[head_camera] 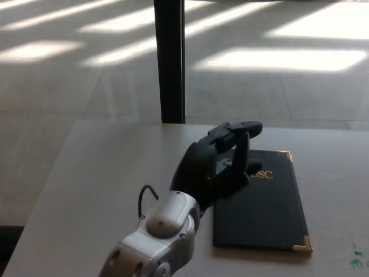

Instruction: The robot uses its left hand to push the cover of the diary kept in the middle of the desk to close it

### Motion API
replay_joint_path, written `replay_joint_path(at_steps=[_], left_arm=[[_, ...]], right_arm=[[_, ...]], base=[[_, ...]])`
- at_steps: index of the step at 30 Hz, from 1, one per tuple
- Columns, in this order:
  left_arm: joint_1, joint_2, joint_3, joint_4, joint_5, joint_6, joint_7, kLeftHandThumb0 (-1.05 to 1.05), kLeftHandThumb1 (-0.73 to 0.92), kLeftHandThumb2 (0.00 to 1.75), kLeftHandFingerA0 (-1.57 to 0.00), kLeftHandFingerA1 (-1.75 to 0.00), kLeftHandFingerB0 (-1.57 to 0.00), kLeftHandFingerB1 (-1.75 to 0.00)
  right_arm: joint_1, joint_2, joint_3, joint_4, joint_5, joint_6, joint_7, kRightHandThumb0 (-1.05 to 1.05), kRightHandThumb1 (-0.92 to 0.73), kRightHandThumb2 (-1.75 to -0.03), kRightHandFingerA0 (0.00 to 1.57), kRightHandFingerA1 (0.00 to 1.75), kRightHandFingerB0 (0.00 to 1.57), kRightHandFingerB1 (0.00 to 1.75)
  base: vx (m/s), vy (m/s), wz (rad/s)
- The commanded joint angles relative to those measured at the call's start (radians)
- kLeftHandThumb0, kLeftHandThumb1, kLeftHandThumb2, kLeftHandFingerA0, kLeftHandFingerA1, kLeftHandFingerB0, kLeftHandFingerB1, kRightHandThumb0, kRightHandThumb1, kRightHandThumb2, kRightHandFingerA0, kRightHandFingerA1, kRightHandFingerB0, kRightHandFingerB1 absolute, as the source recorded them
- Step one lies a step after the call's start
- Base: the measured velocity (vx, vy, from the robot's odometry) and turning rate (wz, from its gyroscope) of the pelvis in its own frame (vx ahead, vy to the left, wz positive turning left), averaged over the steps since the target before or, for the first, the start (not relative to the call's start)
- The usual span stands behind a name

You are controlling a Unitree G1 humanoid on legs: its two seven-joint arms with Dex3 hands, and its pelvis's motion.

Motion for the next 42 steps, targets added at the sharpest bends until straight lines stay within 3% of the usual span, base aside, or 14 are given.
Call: replay_joint_path(at_steps=[1, 10, 11, 12, 17, 20, 27, 28, 29, 32, 39, 40, 41, 42], left_arm=[[-0.003, 0.043, 0.233, -0.093, -0.047, -0.017, 0.011, -0.92, 0.9, 0.93, -0.45, -0.53, -0.36, -0.49], [0.097, 0.217, 0.6, 0.064, -0.01, -0.133, 0.051, -0.9, 0.92, 0.8, -0.58, -0.53, -0.46, -0.48], [0.111, 0.254, 0.634, 0.105, 0.013, -0.149, 0.059, -0.91, 0.92, 0.79, -0.53, -0.48, -0.46, -0.47], [0.123, 0.28, 0.673, 0.141, 0.016, -0.16, 0.066, -0.85, 0.82, 1.17, -0.45, -0.56, -0.38, -0.53], [0.18, 0.381, 0.839, 0.381, 0.005, -0.306, 0.08, -0.77, 0.92, 0.76, -0.51, -0.48, -0.39, -0.45], [0.21, 0.399, 0.908, 0.445, -0.009, -0.333, 0.093, -0.75, 0.78, 1.09, -0.47, -0.57, -0.4, -0.55], [0.296, 0.425, 1.042, 0.628, -0.027, -0.417, 0.108, -0.72, 0.92, 0.74, -0.5, -0.46, -0.33, -0.42], [0.315, 0.438, 1.027, 0.686, -0.002, -0.449, 0.1, -0.62, 0.74, 1.16, -0.45, -0.62, -0.15, -0.48], [0.33, 0.451, 1.023, 0.762, 0.01, -0.487, 0.09, -0.65, 0.74, 1.16, -0.49, -0.63, -0.16, -0.48], [0.352, 0.467, 0.981, 0.84, 0.064, -0.446, 0.14, -0.77, 0.92, 0.77, -1.09, -1.54, -0.75, -0.94], [0.365, 0.524, 0.916, 1.022, 0.061, -0.429, 0.048, -0.85, 0.8, 1.15, -0.98, -1.39, -0.61, -1.13], [0.35, 0.538, 0.907, 1.058, 0.056, -0.404, 0.035, -0.84, 0.92, 0.77, -0.75, -1.7, -0.61, -1.43], [0.332, 0.528, 0.921, 1.082, 0.034, -0.419, 0.052, -0.73, 0.75, 1.17, -1.03, -1.28, -0.84, -0.83], [0.317, 0.529, 0.926, 1.121, 0.023, -0.445, 0.061, -0.75, 0.73, 1.17, -1.14, -1.4, -0.82, -0.98]], right_arm=[[-0.006, 0.0, -0.002, -0.011, 0.006, -0.009, -0.012, -0.93, -0.92, -0.72, 0.64, 0.94, 0.64, 0.75], [-0.004, -0.012, -0.004, -0.01, 0.007, -0.005, -0.008, -0.95, -0.69, -1.03, 0.69, 0.96, 0.61, 0.76], [-0.009, -0.018, -0.007, -0.01, 0.013, 0.002, -0.002, -0.94, -0.92, -0.71, 0.63, 0.99, 0.64, 0.77], [-0.008, -0.021, -0.003, -0.009, 0.006, -0.003, -0.004, -0.94, -0.92, -0.7, 0.64, 0.98, 0.62, 0.77], [-0.017, -0.027, -0.001, 0.019, -0.007, -0.018, -0.011, -0.94, -0.7, -1.07, 0.69, 0.94, 0.62, 0.73], [-0.008, -0.025, 0.002, 0.001, -0.006, -0.016, -0.005, -0.94, -0.71, -1.06, 0.69, 0.95, 0.63, 0.75], [-0.01, -0.029, 0.006, -0.005, -0.01, -0.006, -0.018, -0.92, -0.92, -0.74, 0.65, 0.97, 0.63, 0.75], [-0.002, -0.025, 0.005, -0.015, -0.009, -0.01, -0.016, -0.95, -0.71, -1.04, 0.7, 0.95, 0.62, 0.76], [0.002, -0.019, 0.006, -0.02, -0.009, -0.012, -0.019, -0.92, -0.92, -0.73, 0.66, 0.94, 0.64, 0.72], [-0.002, -0.022, 0.004, 0.002, -0.007, -0.02, -0.008, -0.94, -0.7, -1.05, 0.7, 0.94, 0.62, 0.74], [-0.013, -0.026, 0.002, 0.019, -0.007, -0.026, -0.011, -0.92, -0.92, -0.73, 0.67, 0.95, 0.64, 0.74], [-0.019, -0.029, 0.001, 0.023, -0.002, -0.021, -0.005, -0.95, -0.71, -1.04, 0.7, 0.95, 0.63, 0.76], [-0.02, -0.028, 0.001, 0.021, -0.005, -0.022, -0.014, -0.96, -0.7, -1.04, 0.72, 0.94, 0.64, 0.76], [-0.02, -0.028, 0.002, 0.022, -0.007, -0.025, -0.015, -0.93, -0.92, -0.75, 0.65, 0.94, 0.64, 0.75]], base=[[0.0, 0.0, 0.0], [0.0, 0.0, 0.0], [0.0, 0.0, 0.0], [0.0, 0.0, 0.0], [0.0, 0.0, 0.0], [0.0, 0.0, 0.0], [0.0, 0.0, 0.0], [0.0, 0.0, 0.0], [0.0, 0.0, 0.0], [0.0, 0.0, 0.0], [0.0, 0.0, 0.0], [0.0, 0.0, 0.0], [0.0, 0.0, 0.0], [0.0, 0.0, 0.0]])
